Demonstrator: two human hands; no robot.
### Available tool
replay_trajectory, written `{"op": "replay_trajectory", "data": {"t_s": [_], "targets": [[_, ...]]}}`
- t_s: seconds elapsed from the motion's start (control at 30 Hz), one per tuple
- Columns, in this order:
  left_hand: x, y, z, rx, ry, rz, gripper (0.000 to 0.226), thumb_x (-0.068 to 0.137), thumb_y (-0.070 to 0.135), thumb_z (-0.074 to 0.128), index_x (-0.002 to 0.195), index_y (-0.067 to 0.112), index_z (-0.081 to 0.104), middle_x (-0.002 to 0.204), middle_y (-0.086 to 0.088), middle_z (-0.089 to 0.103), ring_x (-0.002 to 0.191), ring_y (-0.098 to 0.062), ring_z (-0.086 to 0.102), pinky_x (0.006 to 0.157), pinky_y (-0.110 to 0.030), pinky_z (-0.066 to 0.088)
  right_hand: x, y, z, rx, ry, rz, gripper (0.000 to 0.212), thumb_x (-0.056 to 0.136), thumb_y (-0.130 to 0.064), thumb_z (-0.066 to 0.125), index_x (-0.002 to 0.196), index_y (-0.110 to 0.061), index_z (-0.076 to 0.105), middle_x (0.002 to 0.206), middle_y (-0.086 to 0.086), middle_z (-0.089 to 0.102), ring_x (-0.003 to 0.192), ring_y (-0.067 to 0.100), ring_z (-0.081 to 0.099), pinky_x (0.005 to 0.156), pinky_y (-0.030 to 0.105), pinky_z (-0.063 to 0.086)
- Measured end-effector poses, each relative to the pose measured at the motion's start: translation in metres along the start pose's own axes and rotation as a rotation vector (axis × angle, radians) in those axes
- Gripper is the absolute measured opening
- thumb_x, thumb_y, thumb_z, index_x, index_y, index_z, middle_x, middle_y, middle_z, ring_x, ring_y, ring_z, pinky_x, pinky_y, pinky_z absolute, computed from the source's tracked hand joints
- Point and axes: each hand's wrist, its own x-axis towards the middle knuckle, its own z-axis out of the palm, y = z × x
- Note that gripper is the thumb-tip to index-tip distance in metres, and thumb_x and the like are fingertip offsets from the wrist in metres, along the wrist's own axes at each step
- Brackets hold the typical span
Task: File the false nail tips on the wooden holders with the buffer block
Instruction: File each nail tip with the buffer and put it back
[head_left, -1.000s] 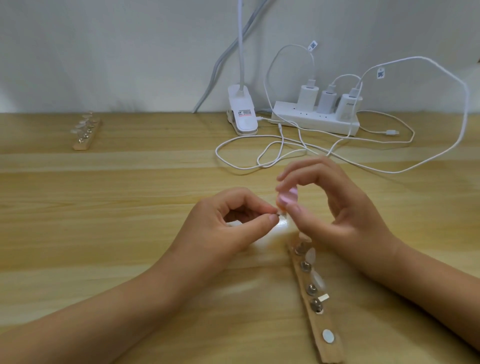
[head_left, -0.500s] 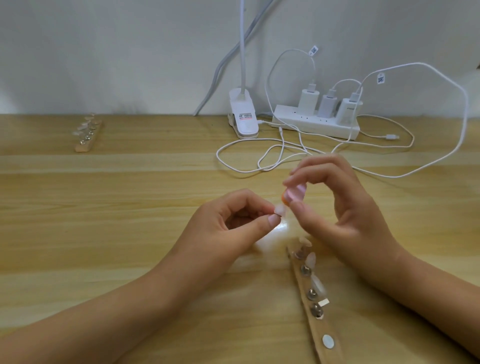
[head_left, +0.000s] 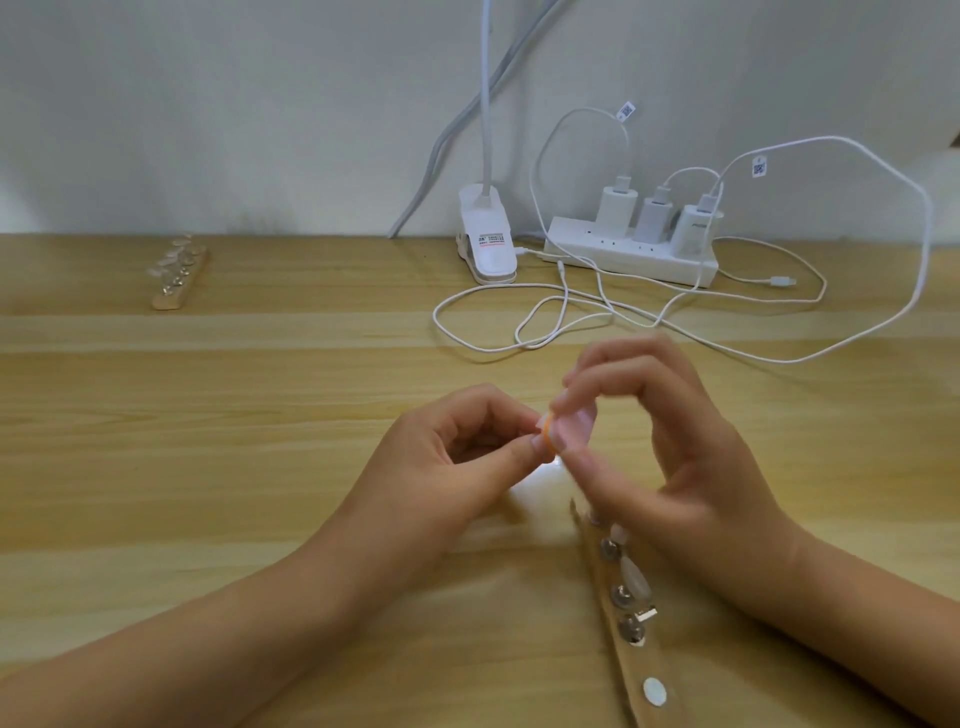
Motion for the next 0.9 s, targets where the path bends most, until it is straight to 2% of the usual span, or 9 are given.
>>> {"op": "replay_trajectory", "data": {"t_s": [0.1, 0.27, 0.37, 0.47, 0.57, 0.63, 0.7, 0.8, 0.9], "targets": [[0.000, 0.002, 0.000, -0.013, 0.010, 0.009, 0.012, 0.071, 0.034, 0.074, 0.074, 0.023, 0.072, 0.076, 0.007, 0.073, 0.074, -0.001, 0.067, 0.068, -0.009, 0.046, 0.000, 0.001, 0.002, 0.001, -0.011, -0.022, 0.014, 0.087, -0.016, 0.066, 0.098, -0.008, 0.062, 0.100, 0.006, 0.055, 0.100, 0.021, 0.056, 0.094, 0.026, 0.040], [-0.004, 0.006, 0.001, -0.109, -0.003, 0.040, 0.010, 0.075, 0.024, 0.071, 0.085, 0.021, 0.074, 0.090, 0.000, 0.076, 0.093, -0.013, 0.072, 0.079, -0.014, 0.051, 0.007, 0.023, -0.011, -0.091, -0.029, 0.165, 0.012, 0.087, -0.007, 0.072, 0.096, -0.009, 0.063, 0.095, 0.005, 0.057, 0.095, 0.013, 0.054, 0.090, 0.017, 0.037], [-0.013, 0.012, 0.006, -0.076, -0.031, 0.186, 0.006, 0.085, 0.021, 0.070, 0.088, 0.025, 0.072, 0.093, 0.001, 0.076, 0.097, -0.017, 0.072, 0.082, -0.018, 0.052, 0.009, 0.035, -0.019, -0.197, -0.098, 0.258, 0.016, 0.087, -0.003, 0.072, 0.099, -0.012, 0.065, 0.100, 0.004, 0.058, 0.100, 0.011, 0.053, 0.095, 0.022, 0.039], [-0.022, 0.013, 0.010, 0.315, -0.151, 0.518, 0.005, 0.090, 0.024, 0.067, 0.088, 0.024, 0.071, 0.098, 0.007, 0.073, 0.097, -0.012, 0.067, 0.085, -0.023, 0.050, 0.009, 0.039, -0.021, -0.290, -0.156, 0.337, 0.024, 0.088, -0.003, 0.069, 0.106, -0.018, 0.065, 0.114, 0.001, 0.056, 0.116, 0.017, 0.050, 0.107, 0.025, 0.032], [-0.030, 0.005, 0.021, 0.762, -0.248, 0.849, 0.017, 0.092, 0.032, 0.065, 0.079, 0.028, 0.075, 0.090, 0.005, 0.062, 0.086, -0.012, 0.050, 0.091, -0.013, 0.034, 0.009, 0.032, -0.021, -0.377, -0.121, 0.259, 0.028, 0.087, -0.010, 0.066, 0.113, -0.020, 0.064, 0.124, -0.001, 0.053, 0.122, 0.017, 0.045, 0.108, 0.020, 0.025], [-0.032, 0.000, 0.024, 0.868, -0.269, 0.918, 0.020, 0.092, 0.034, 0.064, 0.075, 0.029, 0.074, 0.082, 0.001, 0.059, 0.081, -0.015, 0.047, 0.093, -0.011, 0.030, 0.009, 0.025, -0.022, -0.471, -0.135, 0.172, 0.031, 0.085, -0.009, 0.068, 0.115, -0.017, 0.066, 0.128, 0.002, 0.052, 0.120, 0.019, 0.046, 0.109, 0.028, 0.028], [-0.032, -0.003, 0.022, 0.875, -0.342, 0.908, 0.021, 0.093, 0.034, 0.064, 0.078, 0.026, 0.075, 0.078, 0.002, 0.059, 0.077, -0.016, 0.051, 0.086, -0.014, 0.040, 0.010, 0.016, -0.023, -0.549, -0.162, 0.095, 0.030, 0.085, -0.012, 0.068, 0.115, -0.016, 0.066, 0.129, 0.003, 0.053, 0.118, 0.018, 0.045, 0.107, 0.035, 0.031], [-0.028, -0.007, 0.015, 0.889, -0.414, 0.927, 0.021, 0.096, 0.031, 0.060, 0.086, 0.022, 0.076, 0.077, 0.006, 0.065, 0.077, -0.015, 0.060, 0.082, -0.026, 0.052, 0.013, 0.000, -0.029, -0.596, -0.181, 0.033, 0.030, 0.088, -0.025, 0.059, 0.116, -0.018, 0.065, 0.126, -0.001, 0.055, 0.118, 0.014, 0.048, 0.105, 0.034, 0.031], [-0.028, -0.008, 0.012, 0.967, -0.379, 1.003, 0.016, 0.095, 0.032, 0.063, 0.086, 0.028, 0.076, 0.072, 0.012, 0.060, 0.071, -0.007, 0.049, 0.077, -0.013, 0.046, 0.012, -0.015, -0.047, -0.637, -0.236, -0.011, 0.022, 0.092, -0.031, 0.055, 0.109, -0.021, 0.065, 0.108, -0.012, 0.058, 0.103, 0.010, 0.055, 0.092, 0.031, 0.042]]}}
